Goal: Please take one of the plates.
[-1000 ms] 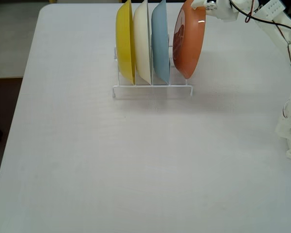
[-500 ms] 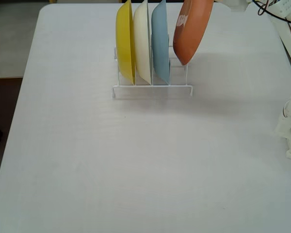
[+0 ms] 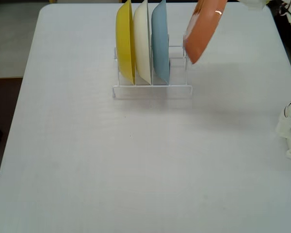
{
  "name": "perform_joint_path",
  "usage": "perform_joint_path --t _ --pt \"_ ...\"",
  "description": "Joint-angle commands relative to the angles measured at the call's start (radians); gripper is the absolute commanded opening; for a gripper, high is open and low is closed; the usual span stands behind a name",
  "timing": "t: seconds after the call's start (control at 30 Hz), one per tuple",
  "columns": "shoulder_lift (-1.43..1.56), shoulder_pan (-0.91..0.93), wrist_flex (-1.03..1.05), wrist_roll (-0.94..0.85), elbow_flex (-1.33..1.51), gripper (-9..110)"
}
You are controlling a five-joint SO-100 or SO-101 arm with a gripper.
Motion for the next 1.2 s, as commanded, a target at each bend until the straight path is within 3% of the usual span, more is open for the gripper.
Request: perform_joint_path --t 0.0,0.37,0.83,1.17 --pt "0.114 -0.046 0.012 0.054 -0.067 0" --pt "0.161 -0.156 0.044 0.114 -0.067 0" --pt "0.249 -0.495 0.138 0.353 0.002 0" --pt "0.206 -0.666 -0.06 0.35 0.025 0"
